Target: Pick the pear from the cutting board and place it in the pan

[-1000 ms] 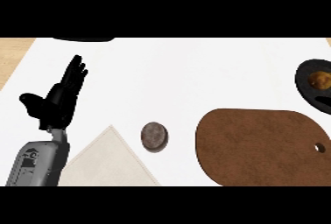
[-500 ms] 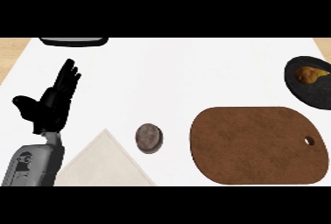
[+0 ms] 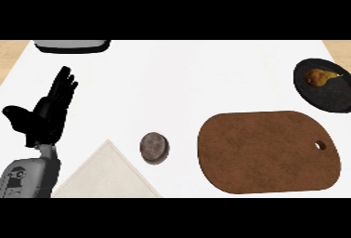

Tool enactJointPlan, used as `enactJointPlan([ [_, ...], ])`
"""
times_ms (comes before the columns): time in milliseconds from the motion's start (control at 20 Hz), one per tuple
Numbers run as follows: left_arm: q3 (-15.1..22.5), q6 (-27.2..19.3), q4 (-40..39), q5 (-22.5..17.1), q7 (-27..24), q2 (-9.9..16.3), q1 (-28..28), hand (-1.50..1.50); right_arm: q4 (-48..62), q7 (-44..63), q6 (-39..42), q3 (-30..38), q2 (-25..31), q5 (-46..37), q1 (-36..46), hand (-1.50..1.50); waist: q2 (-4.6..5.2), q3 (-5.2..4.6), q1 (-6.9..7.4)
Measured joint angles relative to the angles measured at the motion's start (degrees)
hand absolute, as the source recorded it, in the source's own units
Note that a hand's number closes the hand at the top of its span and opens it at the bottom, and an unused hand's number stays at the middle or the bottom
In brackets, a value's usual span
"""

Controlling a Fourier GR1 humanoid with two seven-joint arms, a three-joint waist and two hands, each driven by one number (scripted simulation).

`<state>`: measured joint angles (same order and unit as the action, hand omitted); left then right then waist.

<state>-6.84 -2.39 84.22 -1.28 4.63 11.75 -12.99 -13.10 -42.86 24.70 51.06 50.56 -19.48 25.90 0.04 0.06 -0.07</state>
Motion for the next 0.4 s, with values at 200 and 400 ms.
enactJointPlan([
  [200, 0.3, -0.3, -0.1, 0.6, -0.5, -0.5, 0.6, 0.00, -3.0, 0.7, 2.0, -0.5, 0.5, 2.4, -4.3, -1.50, -0.15, -0.07, -0.36],
  [400, 0.4, -0.3, 0.3, 0.9, -0.9, -0.8, 1.3, 0.00, -7.0, 1.8, 2.3, -2.2, -0.6, 4.0, -7.4, -1.50, -0.18, -0.08, -0.36],
])
